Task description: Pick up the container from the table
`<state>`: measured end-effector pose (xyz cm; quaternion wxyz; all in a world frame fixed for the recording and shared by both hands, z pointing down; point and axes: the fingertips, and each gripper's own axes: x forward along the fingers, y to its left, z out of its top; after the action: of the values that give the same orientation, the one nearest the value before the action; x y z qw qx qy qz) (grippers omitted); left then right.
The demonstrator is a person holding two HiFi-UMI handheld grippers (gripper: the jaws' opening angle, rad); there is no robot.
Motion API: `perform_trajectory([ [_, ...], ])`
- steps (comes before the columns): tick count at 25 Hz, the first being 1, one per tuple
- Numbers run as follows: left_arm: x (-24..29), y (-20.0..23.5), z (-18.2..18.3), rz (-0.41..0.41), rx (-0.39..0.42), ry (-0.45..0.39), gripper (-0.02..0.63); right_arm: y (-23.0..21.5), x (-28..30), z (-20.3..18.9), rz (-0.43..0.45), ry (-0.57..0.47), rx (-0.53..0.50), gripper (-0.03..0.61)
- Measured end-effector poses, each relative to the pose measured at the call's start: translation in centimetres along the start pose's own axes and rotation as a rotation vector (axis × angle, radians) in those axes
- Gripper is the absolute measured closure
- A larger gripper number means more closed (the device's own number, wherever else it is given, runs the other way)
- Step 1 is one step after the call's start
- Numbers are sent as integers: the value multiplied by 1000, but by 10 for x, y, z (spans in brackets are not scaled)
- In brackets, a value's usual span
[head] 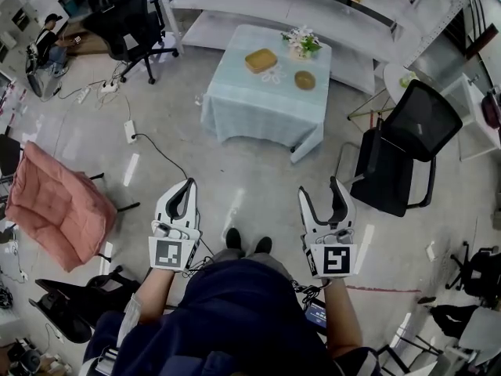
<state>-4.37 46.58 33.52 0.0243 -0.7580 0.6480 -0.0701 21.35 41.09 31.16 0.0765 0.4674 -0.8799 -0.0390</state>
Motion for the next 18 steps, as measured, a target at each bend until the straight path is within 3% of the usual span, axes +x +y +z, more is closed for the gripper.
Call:
perform_trajectory([
  [6, 3, 8, 3, -7, -21, -26, 612, 7, 8, 6, 12, -15, 2, 230],
  [18, 11, 29, -3, -55, -35, -66, 612, 17, 39, 11, -1, -34, -27, 212],
])
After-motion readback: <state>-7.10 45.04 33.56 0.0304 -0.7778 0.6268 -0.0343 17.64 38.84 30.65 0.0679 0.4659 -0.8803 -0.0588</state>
